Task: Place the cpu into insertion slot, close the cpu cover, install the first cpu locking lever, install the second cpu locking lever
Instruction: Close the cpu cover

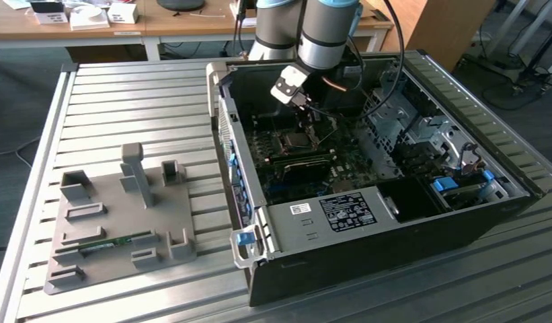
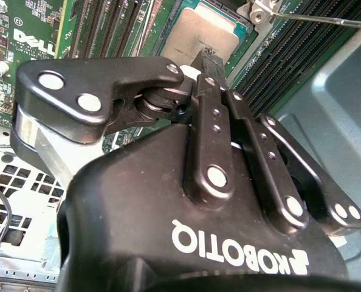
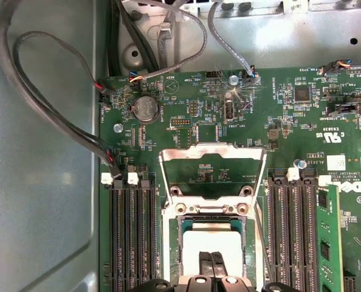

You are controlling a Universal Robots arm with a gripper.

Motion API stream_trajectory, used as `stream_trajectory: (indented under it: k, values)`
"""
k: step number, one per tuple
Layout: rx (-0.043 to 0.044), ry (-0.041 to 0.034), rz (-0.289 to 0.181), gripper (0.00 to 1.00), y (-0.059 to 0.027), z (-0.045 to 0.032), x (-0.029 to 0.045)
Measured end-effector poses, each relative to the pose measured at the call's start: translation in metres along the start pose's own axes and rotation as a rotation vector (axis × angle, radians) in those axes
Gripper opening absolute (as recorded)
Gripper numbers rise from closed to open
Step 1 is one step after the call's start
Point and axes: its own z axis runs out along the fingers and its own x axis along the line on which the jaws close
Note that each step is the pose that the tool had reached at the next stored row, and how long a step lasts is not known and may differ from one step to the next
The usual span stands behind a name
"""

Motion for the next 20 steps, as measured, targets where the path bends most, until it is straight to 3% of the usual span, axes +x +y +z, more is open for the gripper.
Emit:
stream_trajectory:
  k: [20]
  values:
    - [-0.0003, 0.0004, 0.0, 0.11, 0.0002, -0.0168, 0.0007]
